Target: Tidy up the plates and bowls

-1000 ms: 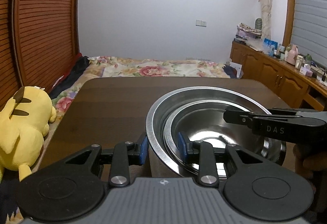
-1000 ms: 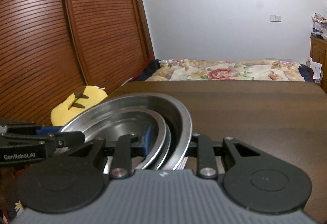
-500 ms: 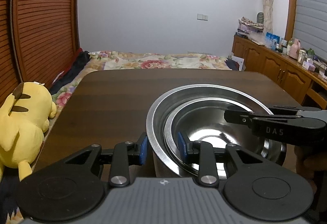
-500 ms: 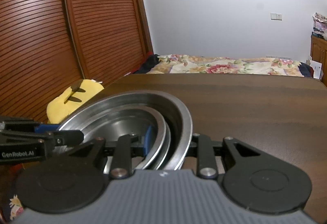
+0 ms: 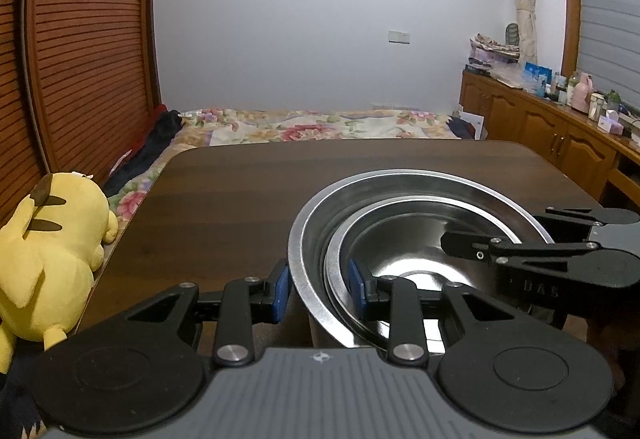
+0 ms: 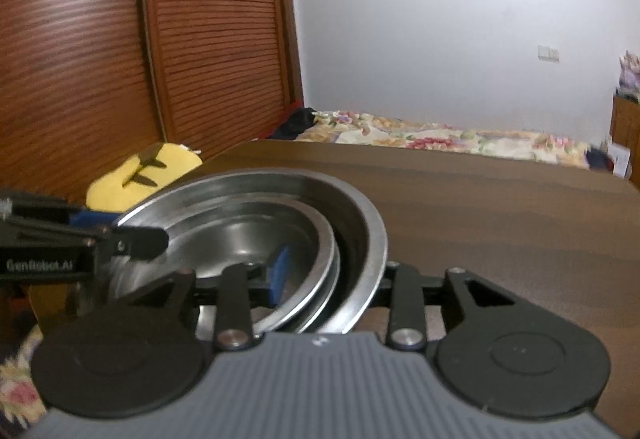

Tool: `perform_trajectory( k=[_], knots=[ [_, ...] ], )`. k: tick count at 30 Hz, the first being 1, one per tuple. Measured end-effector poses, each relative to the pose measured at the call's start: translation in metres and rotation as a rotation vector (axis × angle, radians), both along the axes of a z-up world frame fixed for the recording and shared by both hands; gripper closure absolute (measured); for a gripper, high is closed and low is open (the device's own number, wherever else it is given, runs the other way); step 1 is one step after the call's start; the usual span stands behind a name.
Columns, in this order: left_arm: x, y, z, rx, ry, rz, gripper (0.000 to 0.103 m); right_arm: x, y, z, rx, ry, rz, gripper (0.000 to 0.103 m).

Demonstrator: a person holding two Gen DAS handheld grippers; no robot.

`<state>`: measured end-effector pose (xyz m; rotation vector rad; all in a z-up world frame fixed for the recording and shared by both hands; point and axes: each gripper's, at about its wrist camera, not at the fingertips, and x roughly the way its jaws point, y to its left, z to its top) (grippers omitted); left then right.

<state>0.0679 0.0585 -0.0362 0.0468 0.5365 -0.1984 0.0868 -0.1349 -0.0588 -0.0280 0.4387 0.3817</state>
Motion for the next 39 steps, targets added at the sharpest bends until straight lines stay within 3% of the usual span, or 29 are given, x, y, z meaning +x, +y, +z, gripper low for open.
perform_trajectory(
  k=[15, 18, 25, 32, 39],
  knots=[
    [0.001, -0.002, -0.003, -0.004, 0.005, -0.001, 0.069, 0.006, 0.018, 0.011, -0.189, 0.012, 0.001, 0.053],
    [0.001, -0.003, -0.003, 0.02, -0.003, 0.016, 0.072, 0.012, 0.011, 0.014, -0.16, 0.057, -0.026, 0.037],
    [0.001, -0.002, 0.0, -0.008, 0.008, 0.016, 0.068, 0.014, -0.015, 0.024, -0.044, 0.061, -0.054, 0.037],
    [-0.005, -0.005, 0.007, -0.001, -0.015, 0.008, 0.042, 0.003, -0.016, 0.027, -0.034, 0.03, -0.038, 0.037],
    [-0.014, -0.007, 0.021, 0.005, -0.05, 0.002, 0.024, -0.016, -0.018, 0.037, -0.024, 0.005, -0.041, 0.027]
  ],
)
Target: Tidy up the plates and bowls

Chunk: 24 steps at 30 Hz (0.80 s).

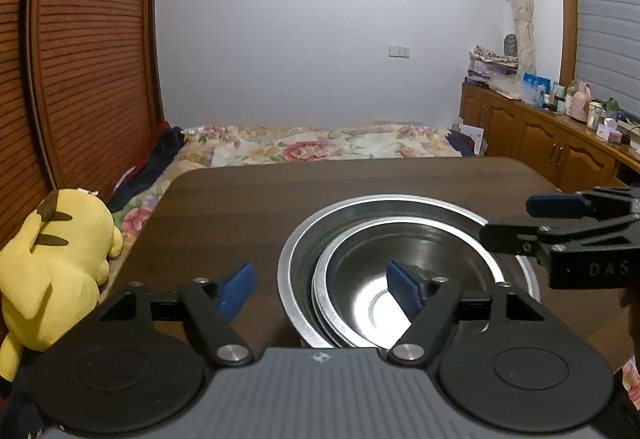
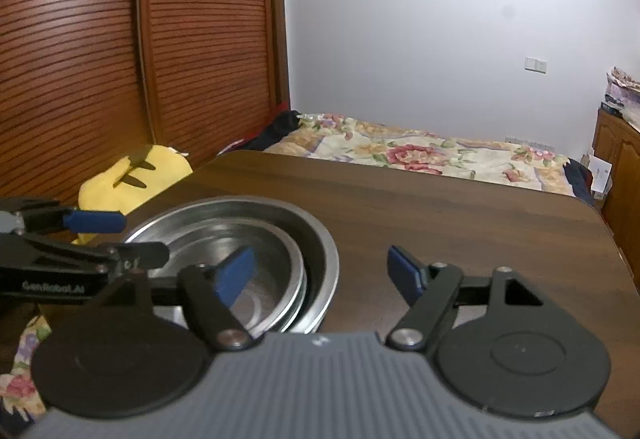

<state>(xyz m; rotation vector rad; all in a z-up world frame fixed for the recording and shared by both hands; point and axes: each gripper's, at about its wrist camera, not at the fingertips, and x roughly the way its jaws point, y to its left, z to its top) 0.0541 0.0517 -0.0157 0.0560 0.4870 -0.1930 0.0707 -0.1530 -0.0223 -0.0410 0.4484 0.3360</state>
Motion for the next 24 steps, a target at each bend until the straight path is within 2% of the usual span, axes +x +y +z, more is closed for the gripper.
perform_trajectory(
  k=[5, 11, 13, 19, 24],
  knots=[
    [-0.013, -0.004, 0.01, -0.008, -0.021, -0.012, 0.012, -0.015, -0.006, 0.007, 0.027, 0.001, -0.017, 0.024],
    [-0.031, -0.014, 0.024, -0.002, -0.062, -0.004, 0.0, -0.038, -0.018, 0.021, 0.05, -0.036, -0.035, 0.006],
    [-0.037, -0.017, 0.028, 0.002, -0.069, -0.001, 0.0, -0.045, -0.021, 0.025, 0.043, -0.059, -0.053, 0.0],
    [-0.053, -0.028, 0.036, 0.002, -0.085, -0.043, 0.0, -0.062, -0.03, 0.032, 0.027, -0.079, -0.099, 0.0],
    [-0.068, -0.037, 0.034, 0.013, -0.099, -0.012, 0.0, -0.074, -0.033, 0.034, 0.012, -0.086, -0.136, 0.0]
  ],
)
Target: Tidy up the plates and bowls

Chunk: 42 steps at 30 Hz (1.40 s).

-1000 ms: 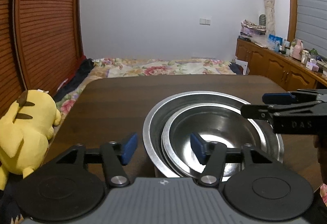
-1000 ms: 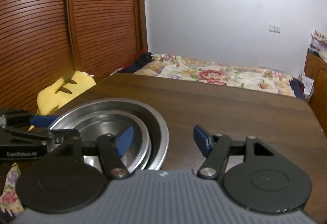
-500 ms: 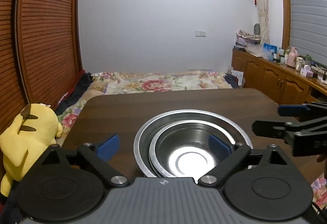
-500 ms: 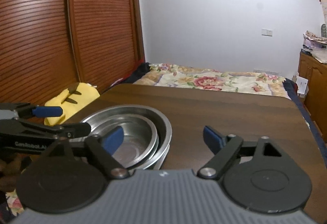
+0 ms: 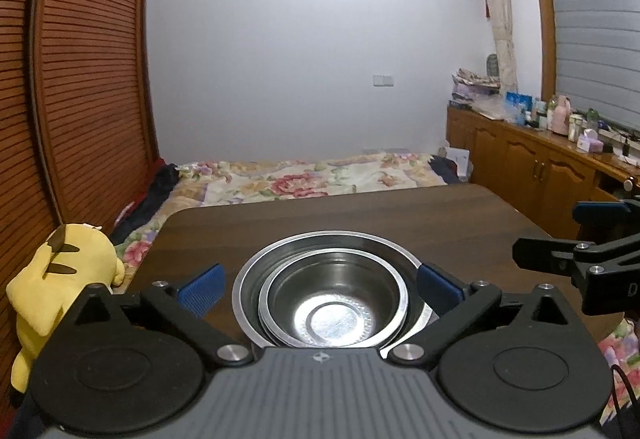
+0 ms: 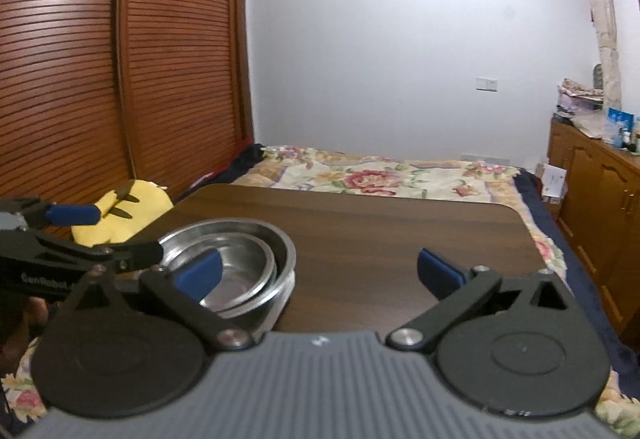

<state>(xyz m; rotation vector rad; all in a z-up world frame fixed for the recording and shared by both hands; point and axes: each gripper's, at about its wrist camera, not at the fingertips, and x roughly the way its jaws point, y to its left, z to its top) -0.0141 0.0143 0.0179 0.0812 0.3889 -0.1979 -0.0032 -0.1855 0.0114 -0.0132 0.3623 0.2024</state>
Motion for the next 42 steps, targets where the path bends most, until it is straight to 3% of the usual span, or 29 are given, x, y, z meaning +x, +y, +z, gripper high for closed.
perform_trajectory(
  k=[4, 8, 20, 42],
  knots=[
    [-0.006, -0.007, -0.013, 0.02, 0.026, 0.06, 0.0, -0.009, -0.003, -0.005, -0.009, -0.012, -0.048, 0.0],
    [-0.007, -0.01, -0.023, 0.018, 0.063, 0.052, 0.0, -0.017, -0.009, -0.012, 0.016, -0.008, -0.081, 0.0],
    [-0.019, -0.005, -0.025, 0.022, 0.053, 0.075, 0.0, -0.026, -0.011, -0.032, 0.023, 0.001, -0.161, 0.0],
    [-0.017, -0.003, -0.028, 0.03, 0.061, 0.083, 0.0, -0.026, -0.015, -0.036, 0.04, 0.021, -0.182, 0.0]
  ],
)
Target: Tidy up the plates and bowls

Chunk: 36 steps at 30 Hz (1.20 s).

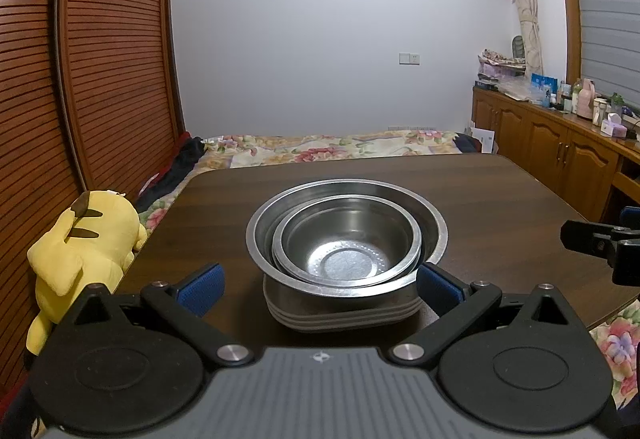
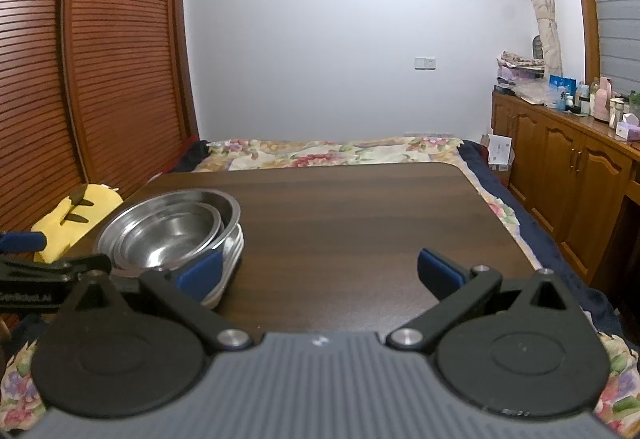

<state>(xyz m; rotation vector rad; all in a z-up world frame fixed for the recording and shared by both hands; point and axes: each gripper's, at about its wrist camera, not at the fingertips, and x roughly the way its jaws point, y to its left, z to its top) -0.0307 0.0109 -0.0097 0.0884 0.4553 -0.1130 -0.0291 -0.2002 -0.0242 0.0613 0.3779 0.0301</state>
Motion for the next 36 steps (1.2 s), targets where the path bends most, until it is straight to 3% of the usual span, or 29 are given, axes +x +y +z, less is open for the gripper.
perform_trajectory(
  k=[36],
  knots=[
    [0.0004, 0.0019, 0.003, 0.003, -0.011, 0.002, 0.0, 0.0024, -0.0007, -0.0015, -0.003, 0.001, -0.018, 0.0]
  ],
)
